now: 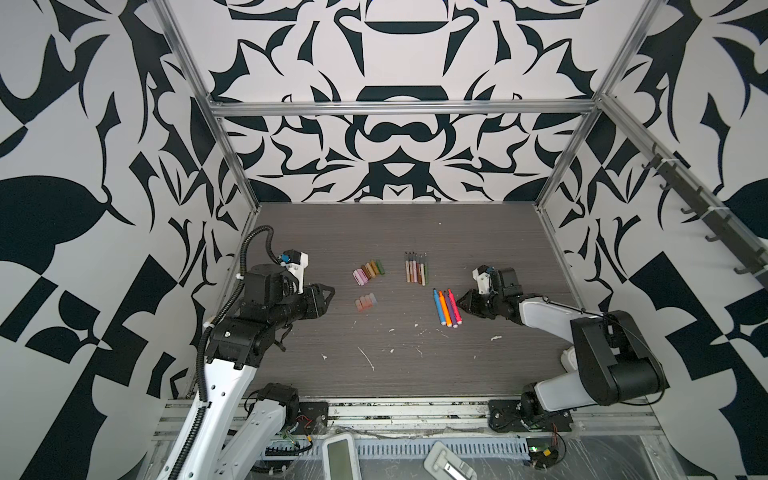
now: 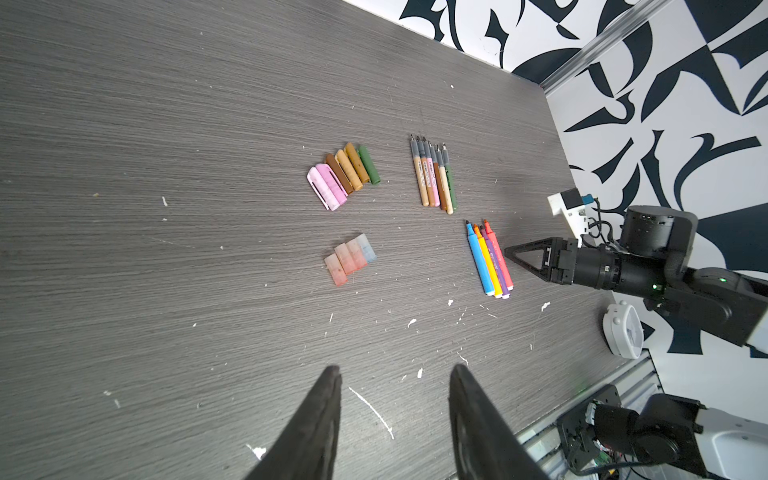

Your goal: Open the pen caps

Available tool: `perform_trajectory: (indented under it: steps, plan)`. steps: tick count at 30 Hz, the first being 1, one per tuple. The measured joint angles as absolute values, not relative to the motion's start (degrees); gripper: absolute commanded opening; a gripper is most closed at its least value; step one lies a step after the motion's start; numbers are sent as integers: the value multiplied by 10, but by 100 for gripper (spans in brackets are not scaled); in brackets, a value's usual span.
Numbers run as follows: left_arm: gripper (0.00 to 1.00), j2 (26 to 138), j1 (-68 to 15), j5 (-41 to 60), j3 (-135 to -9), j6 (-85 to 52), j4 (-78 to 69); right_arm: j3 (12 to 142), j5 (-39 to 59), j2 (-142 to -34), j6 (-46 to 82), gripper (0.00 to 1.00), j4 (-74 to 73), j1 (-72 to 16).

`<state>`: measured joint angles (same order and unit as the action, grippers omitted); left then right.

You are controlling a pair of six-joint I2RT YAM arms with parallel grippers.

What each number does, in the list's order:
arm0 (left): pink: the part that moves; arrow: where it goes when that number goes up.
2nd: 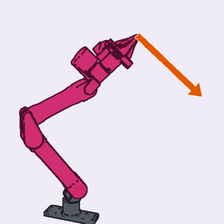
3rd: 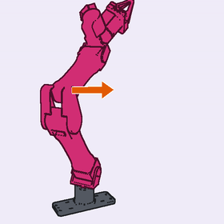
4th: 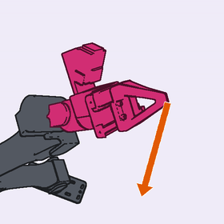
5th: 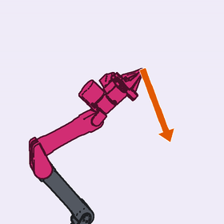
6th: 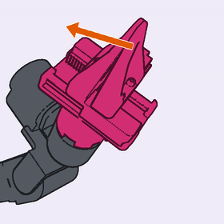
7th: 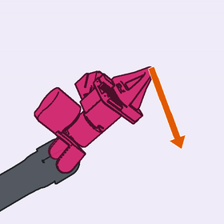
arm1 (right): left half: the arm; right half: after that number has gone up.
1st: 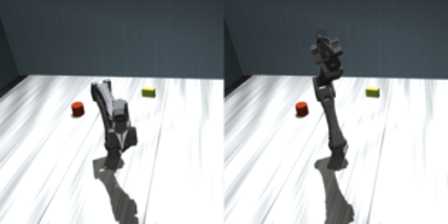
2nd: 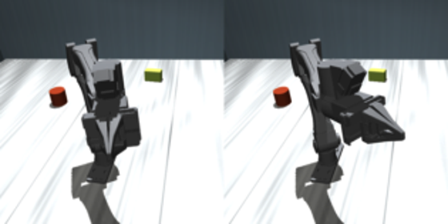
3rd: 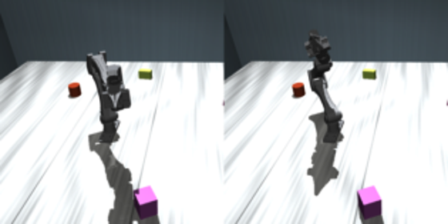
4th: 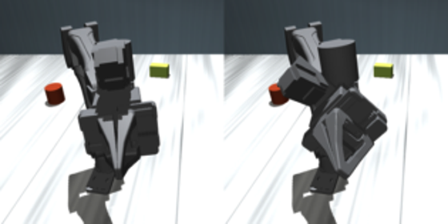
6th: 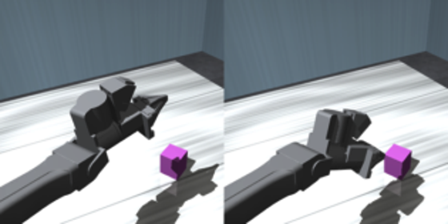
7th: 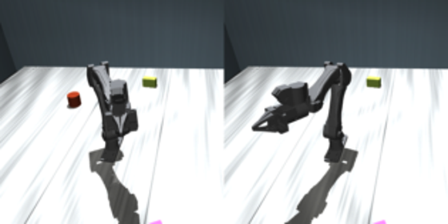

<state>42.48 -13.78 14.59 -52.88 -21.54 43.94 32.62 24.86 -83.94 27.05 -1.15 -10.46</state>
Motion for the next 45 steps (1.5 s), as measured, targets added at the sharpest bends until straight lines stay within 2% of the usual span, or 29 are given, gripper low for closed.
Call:
perform_trajectory:
  steps: [5, 9, 34, 39, 45]
  plan:
    - [45, 425, -138, 146, -529, -215, 439, 326, 249, -839, 273, 10, -11, -105]
    - [45, 425, -138, 146, -529, -215, 439, 326, 249, -842, 272, 7, -13, -104]
    - [46, 429, -135, 148, -529, -215, 439, 348, 266, -881, 270, 6, 1, -96]
    - [46, 429, -135, 148, -529, -215, 439, 422, 246, -907, 265, 4, 41, -91]
    - [46, 428, -134, 148, -529, -215, 439, 540, 255, -1020, 287, 0, 17, -90]
